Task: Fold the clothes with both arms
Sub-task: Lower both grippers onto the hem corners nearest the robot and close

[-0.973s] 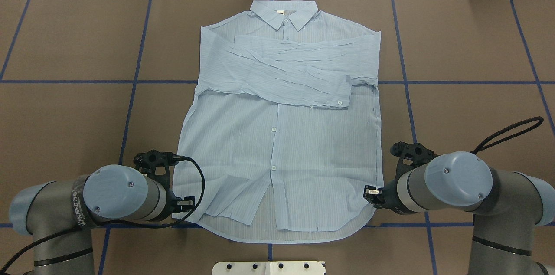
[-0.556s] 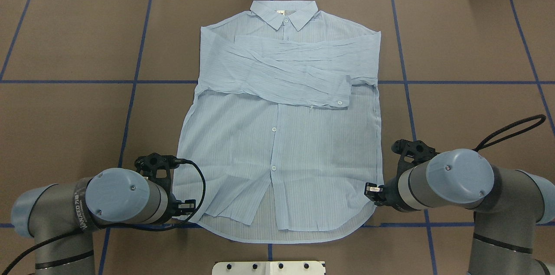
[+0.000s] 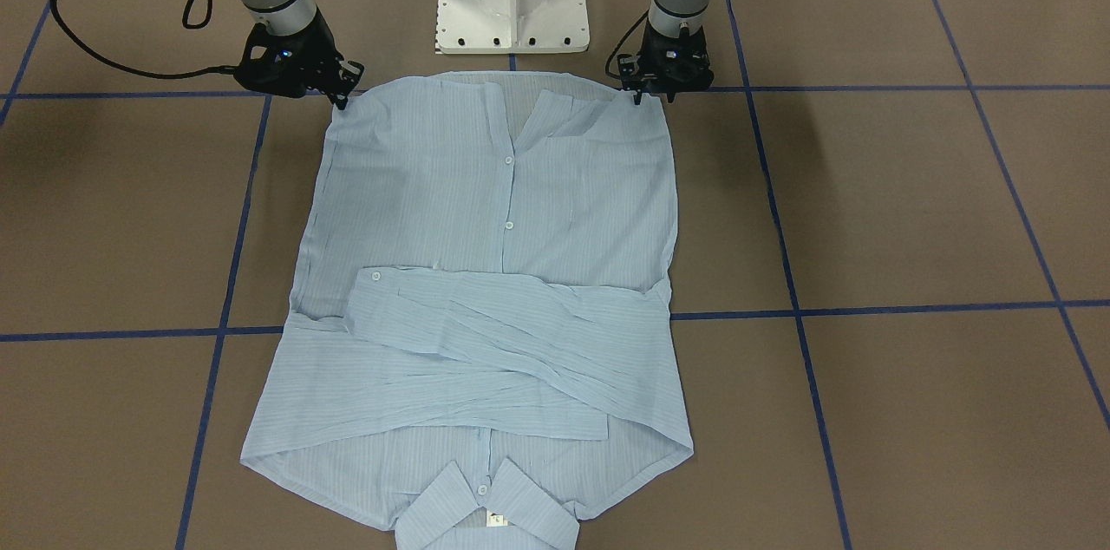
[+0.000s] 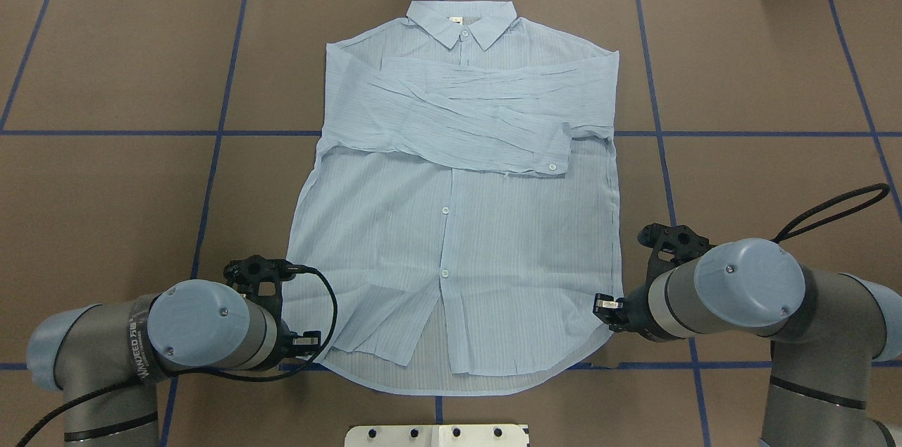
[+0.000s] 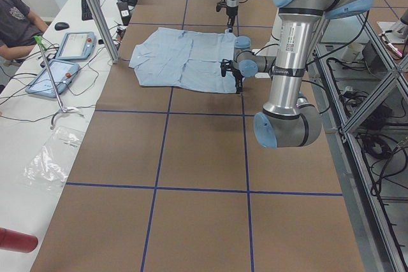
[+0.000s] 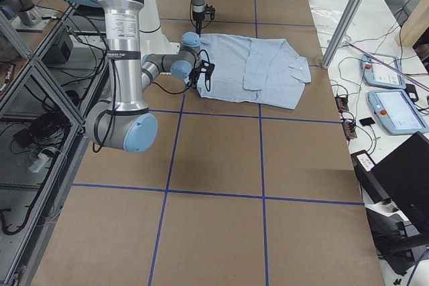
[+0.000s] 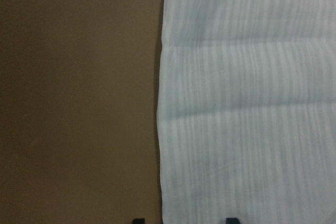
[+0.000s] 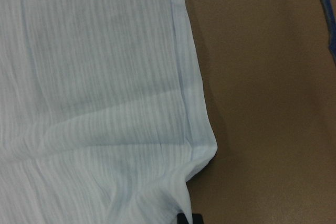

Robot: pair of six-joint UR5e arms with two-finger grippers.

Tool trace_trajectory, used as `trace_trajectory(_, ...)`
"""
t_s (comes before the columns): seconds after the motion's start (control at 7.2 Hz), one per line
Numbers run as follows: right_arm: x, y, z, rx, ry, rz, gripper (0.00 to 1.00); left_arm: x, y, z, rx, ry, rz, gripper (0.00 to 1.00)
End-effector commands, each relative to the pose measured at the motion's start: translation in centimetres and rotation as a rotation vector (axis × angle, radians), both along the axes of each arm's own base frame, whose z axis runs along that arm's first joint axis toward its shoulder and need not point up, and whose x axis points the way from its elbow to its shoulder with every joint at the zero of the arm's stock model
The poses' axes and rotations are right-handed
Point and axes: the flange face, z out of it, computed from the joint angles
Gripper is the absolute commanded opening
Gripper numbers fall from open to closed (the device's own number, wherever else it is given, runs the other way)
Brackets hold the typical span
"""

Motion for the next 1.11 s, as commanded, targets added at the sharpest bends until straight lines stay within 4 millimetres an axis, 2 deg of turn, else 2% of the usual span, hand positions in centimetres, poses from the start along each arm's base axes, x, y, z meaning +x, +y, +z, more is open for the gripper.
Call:
trace_trajectory(0.0, 0.16, -0.2, 0.07, 0.0, 0.001, 0.003, 0.0, 0.3, 0.37, 0.14, -0.001, -0.003, 0.008, 0.6)
trace_trajectory(0.28, 0.29, -0.4, 0.07, 0.0, 0.001, 0.007, 0.0, 0.25, 0.38, 0.31, -0.002, -0.006, 0.008, 0.59)
trace_trajectory(0.56, 0.49, -0.65, 0.12, 0.0, 0.001, 0.013, 0.0, 0.22, 0.39, 0.24, -0.001, -0.005, 0.008, 0.49)
trace_trajectory(0.97, 0.48, -0.63, 0.29, 0.008, 0.005, 0.003, 0.0, 0.04, 0.43, -0.35, -0.002, -0.008, 0.008, 0.51)
